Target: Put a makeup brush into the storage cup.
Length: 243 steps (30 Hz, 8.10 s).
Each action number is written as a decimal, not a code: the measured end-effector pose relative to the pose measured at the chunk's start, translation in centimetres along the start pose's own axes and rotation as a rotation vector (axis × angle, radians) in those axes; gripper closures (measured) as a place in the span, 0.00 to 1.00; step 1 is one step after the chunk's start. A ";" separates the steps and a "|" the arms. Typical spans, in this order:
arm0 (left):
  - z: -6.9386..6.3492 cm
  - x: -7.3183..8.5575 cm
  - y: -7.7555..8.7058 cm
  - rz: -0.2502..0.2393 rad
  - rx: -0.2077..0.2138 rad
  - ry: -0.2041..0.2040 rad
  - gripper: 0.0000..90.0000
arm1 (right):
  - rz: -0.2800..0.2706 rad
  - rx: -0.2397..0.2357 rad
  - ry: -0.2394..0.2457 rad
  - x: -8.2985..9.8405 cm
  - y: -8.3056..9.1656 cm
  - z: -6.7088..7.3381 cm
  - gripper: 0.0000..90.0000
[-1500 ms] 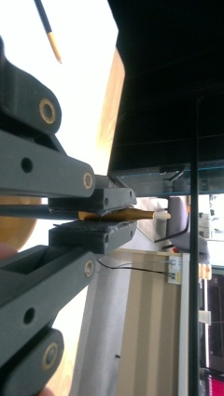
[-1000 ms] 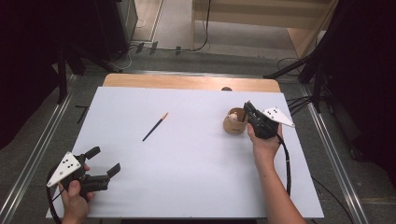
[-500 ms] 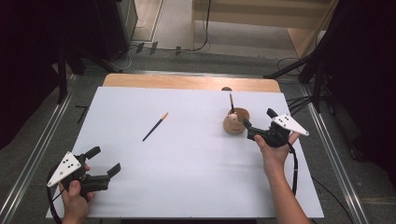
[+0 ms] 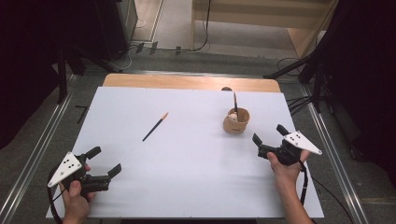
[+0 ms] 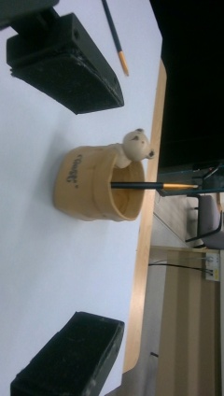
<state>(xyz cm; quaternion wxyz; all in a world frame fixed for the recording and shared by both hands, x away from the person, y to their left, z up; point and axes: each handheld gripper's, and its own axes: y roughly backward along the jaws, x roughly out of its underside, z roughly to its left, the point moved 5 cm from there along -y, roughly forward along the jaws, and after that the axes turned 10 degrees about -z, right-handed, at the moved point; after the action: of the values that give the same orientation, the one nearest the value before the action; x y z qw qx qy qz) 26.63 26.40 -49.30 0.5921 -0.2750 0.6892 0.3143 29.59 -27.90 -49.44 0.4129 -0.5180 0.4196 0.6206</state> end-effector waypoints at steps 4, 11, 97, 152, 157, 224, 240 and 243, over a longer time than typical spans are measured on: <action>0.0 0.0 0.0 -0.002 -0.003 0.000 0.00 | 0.006 0.001 -0.002 0.3 1.4 -0.2 0.00; -0.1 0.0 -0.1 -0.004 0.001 0.000 0.00 | 0.012 -0.008 0.017 0.7 3.6 -0.4 0.00; 1.4 -0.8 -21.0 0.712 -0.088 -0.020 0.18 | 0.026 -0.018 -0.017 1.4 7.4 -1.3 0.00; -0.7 -3.3 -19.1 0.718 -0.003 0.010 0.96 | 0.060 -0.058 -0.002 0.7 5.2 1.6 0.00; -1.8 -3.8 -18.3 0.658 0.037 0.040 0.96 | 0.059 -0.065 0.023 0.2 4.5 2.6 0.00; -8.3 -3.2 -15.8 0.207 0.246 0.083 0.96 | 0.045 -0.268 -0.112 -2.8 -8.2 17.1 0.23; -8.9 -3.0 -16.0 0.206 0.264 0.082 0.96 | 0.053 -0.287 -0.155 -2.7 -9.6 19.2 0.43; -9.0 -3.0 -16.0 0.204 0.270 0.078 0.96 | 0.062 -0.285 -0.174 -2.5 -9.9 19.4 0.49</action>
<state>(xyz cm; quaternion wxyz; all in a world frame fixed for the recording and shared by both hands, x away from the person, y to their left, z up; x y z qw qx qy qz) 33.29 9.20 -47.15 0.5616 -0.1336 0.7718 0.2667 33.50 -6.72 -45.70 0.3505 -0.5026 0.3058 0.7287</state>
